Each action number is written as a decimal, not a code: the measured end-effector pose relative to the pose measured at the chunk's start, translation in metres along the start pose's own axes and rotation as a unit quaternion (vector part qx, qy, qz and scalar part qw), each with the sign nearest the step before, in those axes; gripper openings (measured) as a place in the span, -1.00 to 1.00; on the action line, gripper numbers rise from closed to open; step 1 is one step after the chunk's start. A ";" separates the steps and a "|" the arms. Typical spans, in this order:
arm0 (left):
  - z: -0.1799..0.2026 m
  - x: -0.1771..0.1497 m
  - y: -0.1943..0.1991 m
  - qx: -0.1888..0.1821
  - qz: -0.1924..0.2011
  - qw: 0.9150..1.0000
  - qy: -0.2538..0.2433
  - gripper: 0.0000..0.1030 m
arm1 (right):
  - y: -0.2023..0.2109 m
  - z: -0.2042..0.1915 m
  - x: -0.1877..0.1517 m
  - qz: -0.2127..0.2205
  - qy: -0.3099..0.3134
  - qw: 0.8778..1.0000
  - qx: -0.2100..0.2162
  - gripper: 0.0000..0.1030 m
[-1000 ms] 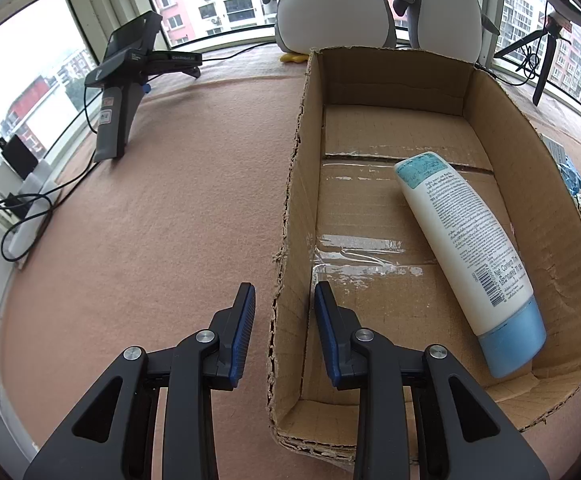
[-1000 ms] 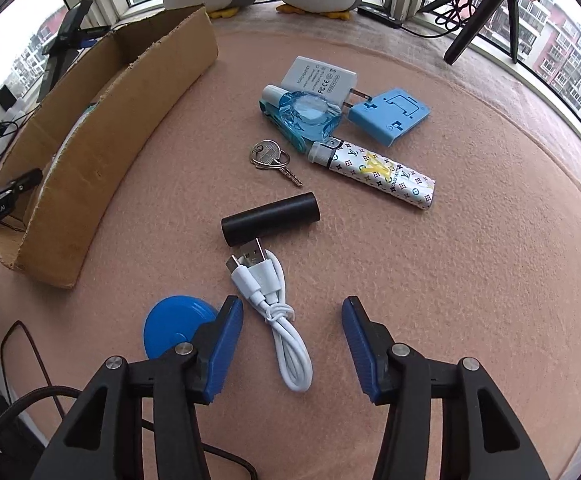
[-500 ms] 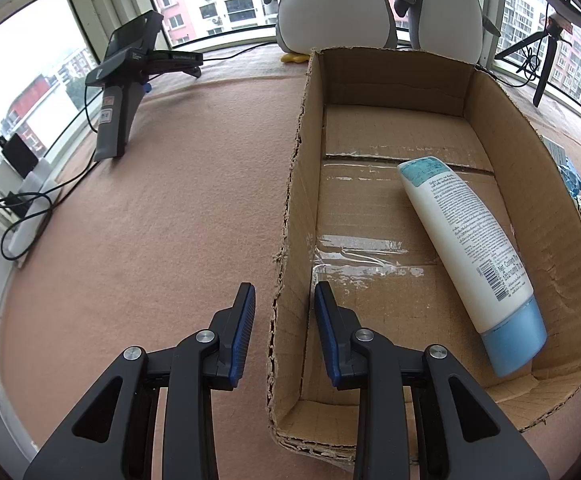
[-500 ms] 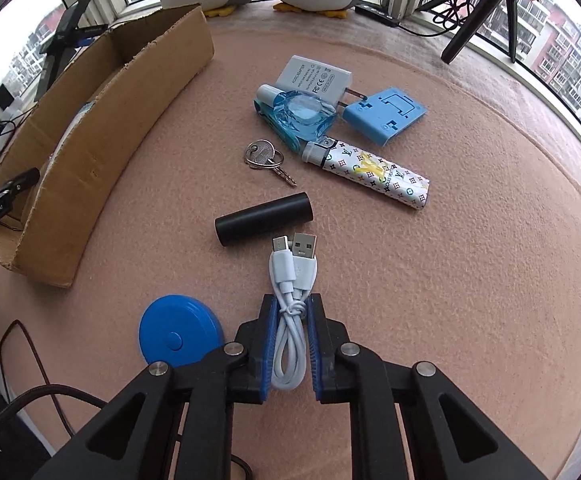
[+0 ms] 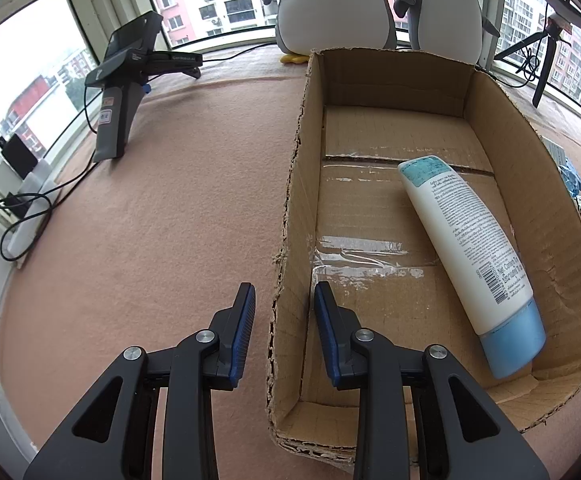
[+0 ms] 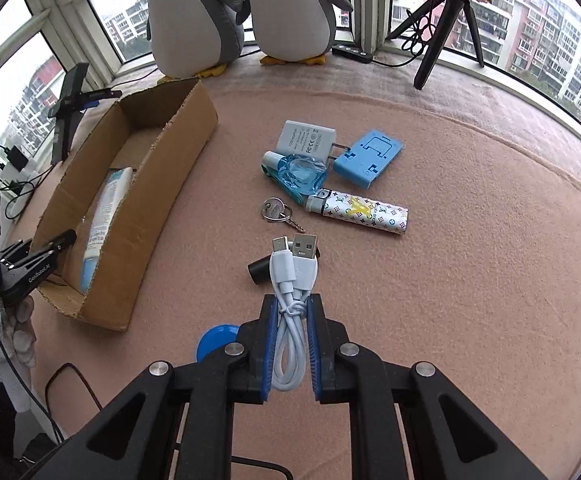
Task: Organize rigid objects
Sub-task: 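Carry the white USB cable into the box and release it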
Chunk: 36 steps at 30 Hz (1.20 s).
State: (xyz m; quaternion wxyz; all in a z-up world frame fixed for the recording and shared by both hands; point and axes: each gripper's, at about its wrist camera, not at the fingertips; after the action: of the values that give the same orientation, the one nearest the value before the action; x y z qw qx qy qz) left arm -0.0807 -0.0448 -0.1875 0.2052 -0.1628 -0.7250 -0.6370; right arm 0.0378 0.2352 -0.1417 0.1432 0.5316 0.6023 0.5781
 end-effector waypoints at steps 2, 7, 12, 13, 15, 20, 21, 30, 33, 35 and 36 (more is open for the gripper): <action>0.000 0.000 0.000 0.000 0.000 1.000 0.000 -0.44 | 0.007 -0.008 0.012 0.017 -0.001 1.000 0.012 -0.75; 0.000 0.000 0.000 0.000 0.000 1.000 0.000 -0.44 | 0.015 -0.035 0.040 0.048 -0.002 0.998 0.044 -0.75; 0.000 0.000 0.000 0.000 0.000 1.000 0.001 -0.44 | 0.004 -0.067 0.063 0.062 0.003 0.996 0.064 -0.75; 0.000 0.000 0.000 0.000 0.000 1.000 0.000 -0.44 | 0.000 -0.072 0.066 0.061 0.003 0.996 0.068 -0.75; 0.000 0.000 0.000 0.000 0.000 1.000 0.000 -0.44 | -0.009 -0.082 0.073 0.060 0.005 0.996 0.070 -0.75; 0.000 0.000 0.000 -0.001 0.000 1.000 0.001 -0.44 | -0.033 -0.103 0.089 0.052 0.011 0.996 0.066 -0.75; 0.000 0.000 0.000 -0.001 0.000 1.000 0.001 -0.44 | -0.037 -0.106 0.091 0.050 0.012 0.997 0.064 -0.75; 0.000 0.000 0.000 0.000 0.000 1.000 0.000 -0.44 | -0.067 -0.123 0.101 0.029 0.024 0.998 0.049 -0.75; 0.000 0.000 0.000 0.000 0.000 1.000 0.001 -0.44 | -0.072 -0.124 0.102 0.026 0.025 0.998 0.046 -0.75; 0.000 0.000 0.000 0.000 0.000 1.000 0.001 -0.44 | -0.073 -0.124 0.103 0.027 0.026 0.998 0.045 -0.72; 0.000 0.000 0.000 0.000 0.000 1.000 0.001 -0.44 | -0.072 -0.124 0.103 0.029 0.026 0.998 0.044 -0.72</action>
State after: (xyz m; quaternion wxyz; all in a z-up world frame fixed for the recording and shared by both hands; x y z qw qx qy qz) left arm -0.0810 -0.0448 -0.1877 0.2059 -0.1628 -0.7246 -0.6373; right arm -0.1347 0.2678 -0.1211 0.0866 0.5393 0.6149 0.5688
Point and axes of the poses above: each gripper's, at about its wrist camera, not at the fingertips, and y roughly against the way its jaws point, z to its right, x to its top, and after that the axes turned 2 degrees about y, right-handed
